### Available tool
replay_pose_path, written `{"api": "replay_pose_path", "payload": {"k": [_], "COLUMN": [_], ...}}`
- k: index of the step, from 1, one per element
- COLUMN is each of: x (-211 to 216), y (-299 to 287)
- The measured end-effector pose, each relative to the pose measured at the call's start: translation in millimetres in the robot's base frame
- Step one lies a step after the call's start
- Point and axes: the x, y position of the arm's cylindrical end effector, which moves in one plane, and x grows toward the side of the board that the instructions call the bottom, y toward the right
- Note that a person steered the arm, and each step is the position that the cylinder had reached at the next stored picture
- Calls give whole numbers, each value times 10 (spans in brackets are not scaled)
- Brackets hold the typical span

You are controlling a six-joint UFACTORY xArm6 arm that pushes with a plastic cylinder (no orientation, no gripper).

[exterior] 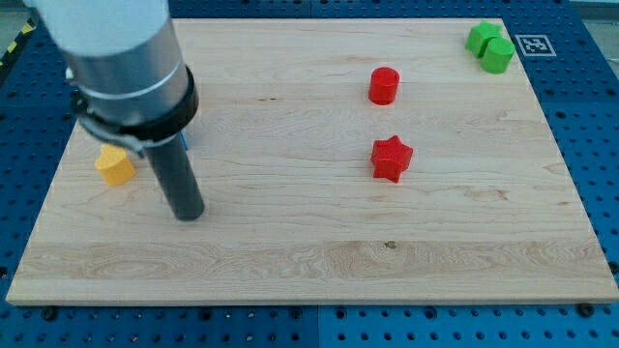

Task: Move yellow heart closer to the blue triangle

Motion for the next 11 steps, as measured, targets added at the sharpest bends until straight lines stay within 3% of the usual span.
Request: {"api": "replay_pose_path", "payload": {"k": [2, 3, 6, 8, 10, 11], "x": [112, 61, -571, -600, -599, -526], "y": [-1442, -1641, -1641, -1406, -447, -648]}}
